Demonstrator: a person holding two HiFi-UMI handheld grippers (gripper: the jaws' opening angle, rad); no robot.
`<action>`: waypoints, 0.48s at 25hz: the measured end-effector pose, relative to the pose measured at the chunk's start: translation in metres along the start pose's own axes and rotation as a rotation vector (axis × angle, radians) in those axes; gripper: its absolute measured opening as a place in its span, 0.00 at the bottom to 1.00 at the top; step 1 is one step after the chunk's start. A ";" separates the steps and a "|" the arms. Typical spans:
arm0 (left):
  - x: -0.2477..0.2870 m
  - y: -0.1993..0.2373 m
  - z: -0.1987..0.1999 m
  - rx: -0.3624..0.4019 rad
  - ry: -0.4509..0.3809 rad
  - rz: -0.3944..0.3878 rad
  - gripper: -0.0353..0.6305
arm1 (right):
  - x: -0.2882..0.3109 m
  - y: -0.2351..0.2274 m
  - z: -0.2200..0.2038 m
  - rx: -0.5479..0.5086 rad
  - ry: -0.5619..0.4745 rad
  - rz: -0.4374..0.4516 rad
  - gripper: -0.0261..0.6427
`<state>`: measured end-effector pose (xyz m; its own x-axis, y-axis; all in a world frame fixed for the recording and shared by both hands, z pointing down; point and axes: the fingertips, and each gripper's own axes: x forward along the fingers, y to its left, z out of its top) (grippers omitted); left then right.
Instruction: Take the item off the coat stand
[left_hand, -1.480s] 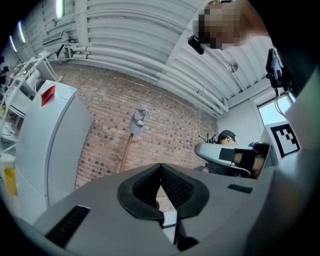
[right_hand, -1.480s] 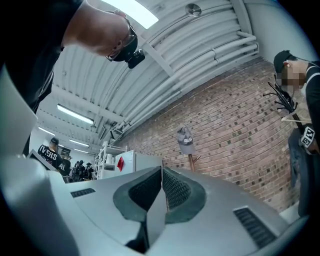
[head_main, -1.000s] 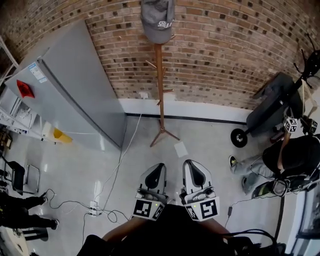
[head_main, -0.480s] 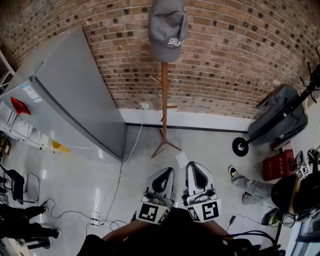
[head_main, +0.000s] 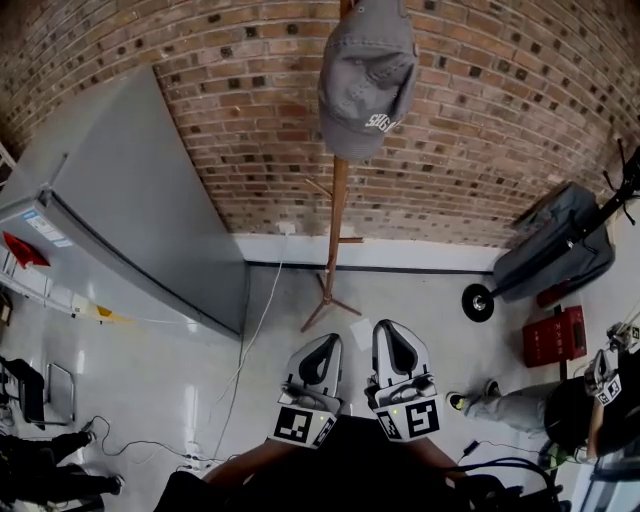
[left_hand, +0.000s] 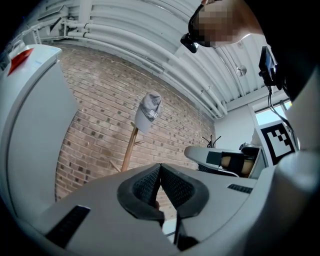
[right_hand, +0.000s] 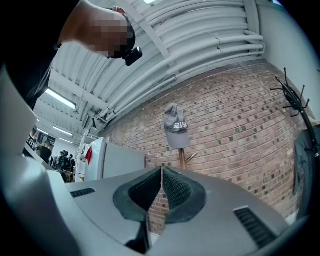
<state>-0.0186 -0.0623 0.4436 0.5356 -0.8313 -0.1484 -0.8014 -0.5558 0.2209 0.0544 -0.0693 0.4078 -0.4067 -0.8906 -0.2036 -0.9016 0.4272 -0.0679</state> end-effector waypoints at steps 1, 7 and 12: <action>0.003 0.005 -0.001 -0.001 0.005 -0.005 0.08 | 0.007 -0.001 -0.002 -0.002 0.001 -0.004 0.07; 0.020 0.029 -0.002 -0.014 0.017 -0.011 0.08 | 0.035 -0.014 -0.005 -0.008 -0.009 -0.035 0.07; 0.036 0.037 -0.003 0.008 0.028 0.016 0.08 | 0.053 -0.030 -0.008 0.013 -0.002 -0.024 0.07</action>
<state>-0.0280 -0.1128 0.4496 0.5301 -0.8397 -0.1182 -0.8117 -0.5428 0.2155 0.0590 -0.1304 0.4072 -0.3850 -0.9001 -0.2038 -0.9090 0.4080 -0.0850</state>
